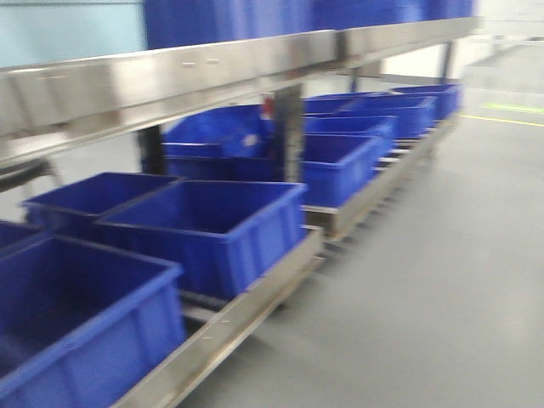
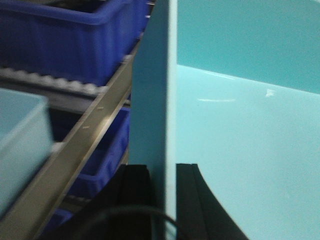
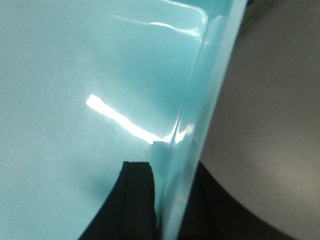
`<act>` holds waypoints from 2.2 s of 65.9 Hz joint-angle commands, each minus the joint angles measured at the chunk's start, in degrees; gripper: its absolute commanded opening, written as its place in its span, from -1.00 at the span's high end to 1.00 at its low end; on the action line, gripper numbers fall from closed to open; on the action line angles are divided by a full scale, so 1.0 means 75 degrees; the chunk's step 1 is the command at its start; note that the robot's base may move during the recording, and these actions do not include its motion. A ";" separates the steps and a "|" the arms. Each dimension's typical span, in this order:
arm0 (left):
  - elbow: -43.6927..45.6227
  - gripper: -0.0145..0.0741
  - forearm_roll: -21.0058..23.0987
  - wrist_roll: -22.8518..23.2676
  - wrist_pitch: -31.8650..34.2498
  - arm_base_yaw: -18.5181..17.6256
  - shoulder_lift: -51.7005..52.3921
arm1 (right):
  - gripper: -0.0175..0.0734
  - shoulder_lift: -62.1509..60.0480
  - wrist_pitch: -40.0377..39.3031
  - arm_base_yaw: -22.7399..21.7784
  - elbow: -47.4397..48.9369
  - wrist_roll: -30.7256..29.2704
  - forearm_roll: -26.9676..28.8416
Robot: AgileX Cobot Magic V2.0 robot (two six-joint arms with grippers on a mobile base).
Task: Move two blue bins to right shelf middle
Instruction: 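Turn the base away from the rack while holding both bins, then drive across the floor carrying the bins in both grippers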
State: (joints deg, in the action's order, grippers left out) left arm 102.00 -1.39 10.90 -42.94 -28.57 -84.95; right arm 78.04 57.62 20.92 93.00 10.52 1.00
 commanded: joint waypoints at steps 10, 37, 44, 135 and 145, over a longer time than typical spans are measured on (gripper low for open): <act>0.0104 0.92 0.0425 0.0180 0.0717 -0.0026 0.0153 | 0.95 -0.0055 -0.0090 -0.0028 0.0065 -0.0210 -0.0093; 0.0104 0.92 0.0425 0.0180 0.0717 -0.0026 0.0153 | 0.95 -0.0055 -0.0090 -0.0028 0.0065 -0.0210 -0.0093; 0.0104 0.92 0.0425 0.0180 0.0717 -0.0026 0.0153 | 0.95 -0.0055 -0.0090 -0.0028 0.0065 -0.0210 -0.0093; 0.0104 0.92 0.0425 0.0180 0.0717 -0.0026 0.0153 | 0.95 -0.0055 -0.0090 -0.0028 0.0065 -0.0210 -0.0093; 0.0104 0.92 0.0425 0.0180 0.0717 -0.0026 0.0153 | 0.95 -0.0055 -0.0090 -0.0028 0.0065 -0.0210 -0.0093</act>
State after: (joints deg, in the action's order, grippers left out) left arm 102.00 -1.39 10.90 -42.94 -28.57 -84.95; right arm 77.95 57.73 20.92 93.00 10.52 1.00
